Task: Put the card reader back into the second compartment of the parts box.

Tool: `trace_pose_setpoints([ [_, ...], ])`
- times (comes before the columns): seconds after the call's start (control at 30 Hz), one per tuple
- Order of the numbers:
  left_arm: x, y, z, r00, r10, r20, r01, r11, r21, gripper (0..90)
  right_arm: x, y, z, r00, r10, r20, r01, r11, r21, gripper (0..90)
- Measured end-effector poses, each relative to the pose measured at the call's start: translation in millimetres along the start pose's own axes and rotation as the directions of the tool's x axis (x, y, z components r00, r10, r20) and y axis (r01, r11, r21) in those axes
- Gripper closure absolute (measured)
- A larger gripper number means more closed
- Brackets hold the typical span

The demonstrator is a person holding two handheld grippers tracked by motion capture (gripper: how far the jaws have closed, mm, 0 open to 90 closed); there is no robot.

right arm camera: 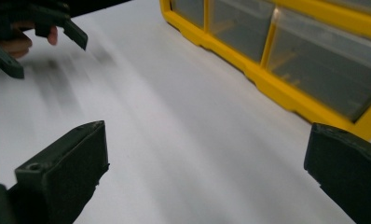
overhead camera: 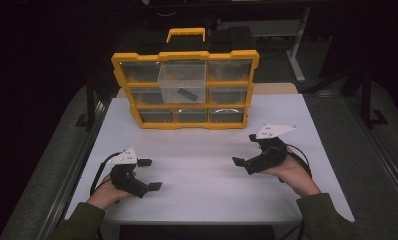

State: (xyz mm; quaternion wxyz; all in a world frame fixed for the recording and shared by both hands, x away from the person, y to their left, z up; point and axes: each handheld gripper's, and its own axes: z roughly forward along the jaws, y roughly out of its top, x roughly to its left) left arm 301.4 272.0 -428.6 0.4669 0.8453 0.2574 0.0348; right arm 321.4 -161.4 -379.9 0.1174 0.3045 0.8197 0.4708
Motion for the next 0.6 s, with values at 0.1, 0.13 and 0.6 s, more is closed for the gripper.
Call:
trace_pose_setpoints([
  [0.1,-0.5,-0.5,-0.3,1.0000,0.003,-0.001,-0.003,1.0000,0.000,0.0,-0.5,-18.8,-2.6,0.9997,0.025,0.001,-0.025,1.000,-0.014,0.0],
  [0.13,-0.6,-0.8,-0.4,1.0000,0.003,-0.002,-0.003,1.0000,0.000,0.0,-0.4,-23.9,-3.3,0.9997,0.025,0.004,-0.025,1.000,-0.015,0.0],
  [0.6,-1.5,-1.8,-0.7,0.9998,0.015,-0.014,-0.014,0.9999,0.004,0.0,0.7,-76.7,-9.6,0.9974,0.068,0.024,-0.069,0.997,0.044,0.0],
])
